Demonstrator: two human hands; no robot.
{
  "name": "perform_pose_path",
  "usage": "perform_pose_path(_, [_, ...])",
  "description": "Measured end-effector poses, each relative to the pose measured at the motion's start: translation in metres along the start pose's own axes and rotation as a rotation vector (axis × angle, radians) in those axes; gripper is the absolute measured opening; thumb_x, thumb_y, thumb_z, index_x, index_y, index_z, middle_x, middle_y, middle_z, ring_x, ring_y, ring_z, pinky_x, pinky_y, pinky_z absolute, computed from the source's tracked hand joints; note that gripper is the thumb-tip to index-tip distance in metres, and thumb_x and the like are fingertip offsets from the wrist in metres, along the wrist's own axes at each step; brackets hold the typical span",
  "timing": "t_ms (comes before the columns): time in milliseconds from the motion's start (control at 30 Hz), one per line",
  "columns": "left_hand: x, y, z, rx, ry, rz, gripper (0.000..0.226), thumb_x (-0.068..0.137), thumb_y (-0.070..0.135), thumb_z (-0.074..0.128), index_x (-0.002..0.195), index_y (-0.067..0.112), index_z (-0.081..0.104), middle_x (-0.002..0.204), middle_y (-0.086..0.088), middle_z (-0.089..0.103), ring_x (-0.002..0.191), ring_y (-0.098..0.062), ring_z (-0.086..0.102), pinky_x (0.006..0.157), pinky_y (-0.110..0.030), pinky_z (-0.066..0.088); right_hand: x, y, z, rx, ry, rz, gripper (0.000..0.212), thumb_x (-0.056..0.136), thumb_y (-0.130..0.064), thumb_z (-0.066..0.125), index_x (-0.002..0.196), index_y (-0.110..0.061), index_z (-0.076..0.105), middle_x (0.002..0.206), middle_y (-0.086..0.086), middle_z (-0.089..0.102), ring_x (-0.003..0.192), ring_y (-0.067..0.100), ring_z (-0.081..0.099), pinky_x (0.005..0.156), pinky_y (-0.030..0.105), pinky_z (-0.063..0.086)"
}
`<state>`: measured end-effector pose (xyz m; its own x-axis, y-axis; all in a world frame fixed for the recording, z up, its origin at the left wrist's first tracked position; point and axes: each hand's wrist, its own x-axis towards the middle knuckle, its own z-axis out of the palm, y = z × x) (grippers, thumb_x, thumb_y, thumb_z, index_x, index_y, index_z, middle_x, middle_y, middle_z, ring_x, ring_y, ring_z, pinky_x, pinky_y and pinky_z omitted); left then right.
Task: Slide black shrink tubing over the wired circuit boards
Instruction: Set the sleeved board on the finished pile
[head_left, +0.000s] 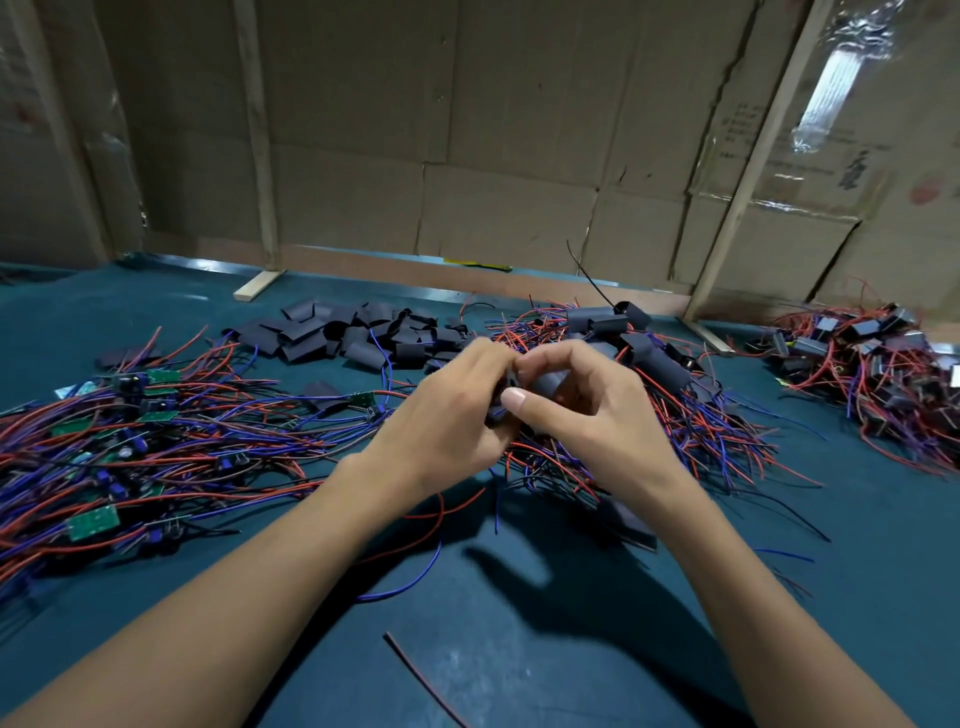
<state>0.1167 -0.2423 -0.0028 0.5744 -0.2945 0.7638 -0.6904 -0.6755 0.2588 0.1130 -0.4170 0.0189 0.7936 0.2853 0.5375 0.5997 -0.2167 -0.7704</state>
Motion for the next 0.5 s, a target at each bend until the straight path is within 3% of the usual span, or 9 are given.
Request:
perform_pose_path(67, [0.0, -0.004, 0.0, -0.165, 0.031, -0.005, 0.062, 0.071, -0.007, 0.068, 0.13, 0.003, 0.052, 0.109, -0.01, 0.049, 0.089, -0.02, 0.053, 0.082, -0.028, 0.047, -0.001, 0.001, -0.004, -0.181, -0.012, -0.067, 0.035, 0.078, -0.035, 0.086, 0.107, -0.024, 0.07, 0.098, -0.009, 0.072, 0.082, -0.001, 0.064, 0.077, 0.019, 0.049])
perform_pose_path(167, [-0.001, -0.011, 0.0, -0.249, 0.033, -0.014, 0.085, 0.07, -0.005, 0.068, 0.146, 0.013, 0.036, 0.127, -0.006, 0.041, 0.105, -0.02, 0.055, 0.092, -0.023, 0.045, -0.003, 0.001, -0.004, -0.395, 0.037, -0.226, 0.025, 0.084, -0.028, 0.084, 0.106, -0.02, 0.075, 0.102, -0.007, 0.073, 0.089, 0.004, 0.067, 0.081, 0.03, 0.054])
perform_pose_path(267, [-0.006, -0.022, -0.003, -0.22, -0.038, -0.039, 0.09, 0.072, -0.005, 0.064, 0.151, 0.02, 0.029, 0.136, -0.002, 0.037, 0.119, -0.016, 0.052, 0.087, -0.014, 0.042, 0.001, -0.006, -0.016, -0.539, 0.136, -0.316, 0.015, 0.086, -0.025, 0.08, 0.1, -0.019, 0.079, 0.1, -0.003, 0.074, 0.092, 0.016, 0.07, 0.081, 0.039, 0.055])
perform_pose_path(400, [-0.013, -0.042, -0.013, 0.012, 0.011, -0.142, 0.075, 0.071, -0.014, 0.058, 0.14, 0.015, 0.051, 0.126, -0.003, 0.055, 0.115, -0.021, 0.053, 0.1, -0.037, 0.046, 0.006, -0.018, -0.06, -0.387, 0.294, -0.232, 0.008, 0.084, -0.02, 0.08, 0.092, -0.019, 0.08, 0.087, -0.01, 0.075, 0.078, 0.002, 0.066, 0.074, 0.02, 0.05])
perform_pose_path(500, [-0.016, -0.057, -0.017, 0.323, -0.079, -0.387, 0.052, 0.083, 0.004, 0.059, 0.133, 0.016, 0.057, 0.126, -0.005, 0.059, 0.117, -0.029, 0.048, 0.101, -0.048, 0.043, 0.004, -0.015, -0.087, -0.161, 0.26, -0.073, 0.012, 0.083, -0.009, 0.079, 0.085, -0.02, 0.077, 0.07, -0.017, 0.072, 0.061, -0.006, 0.056, 0.061, 0.008, 0.042])
